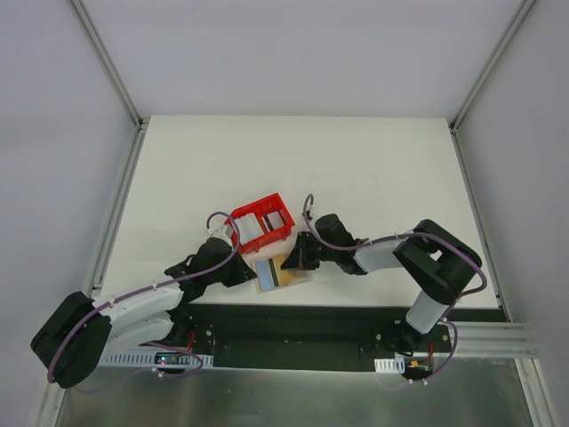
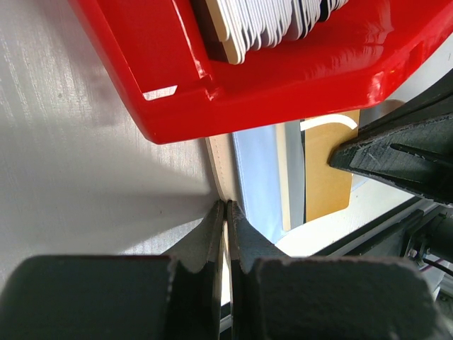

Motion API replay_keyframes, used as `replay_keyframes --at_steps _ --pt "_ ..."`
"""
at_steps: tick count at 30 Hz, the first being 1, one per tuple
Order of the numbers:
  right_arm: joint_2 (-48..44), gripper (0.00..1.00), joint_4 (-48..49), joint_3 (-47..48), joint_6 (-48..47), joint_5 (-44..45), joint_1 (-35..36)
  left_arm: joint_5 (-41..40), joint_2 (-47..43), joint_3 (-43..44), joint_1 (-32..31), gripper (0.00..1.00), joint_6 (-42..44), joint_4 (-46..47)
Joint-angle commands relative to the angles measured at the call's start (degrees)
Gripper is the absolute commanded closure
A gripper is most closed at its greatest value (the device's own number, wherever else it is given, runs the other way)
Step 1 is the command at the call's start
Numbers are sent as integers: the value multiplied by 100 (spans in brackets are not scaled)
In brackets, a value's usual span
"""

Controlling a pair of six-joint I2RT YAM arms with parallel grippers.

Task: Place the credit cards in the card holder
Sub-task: Insert the credit card into the card holder.

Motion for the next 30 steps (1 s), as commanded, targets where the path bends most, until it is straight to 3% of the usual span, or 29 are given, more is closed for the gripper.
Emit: replay_keyframes --at_steps 1,13,15,17,23,30 --pt "-124 100 -203 -110 -15 316 103 -99 -29 -39 15 100 11 -414" --pt "130 97 -563 381 451 975 577 -99 41 31 15 100 -7 -396" --pt "-2 84 -800 390 337 1168 586 -108 15 31 15 100 -7 -396" --pt "-238 81 -1090 338 144 1423 560 -108 -29 31 15 100 -15 -396" --pt "-810 57 -1891 390 -358 1934 569 -117 -82 13 15 100 2 -396" --pt "-407 54 -1830 803 -473 1258 744 -82 -29 40 15 100 20 -405"
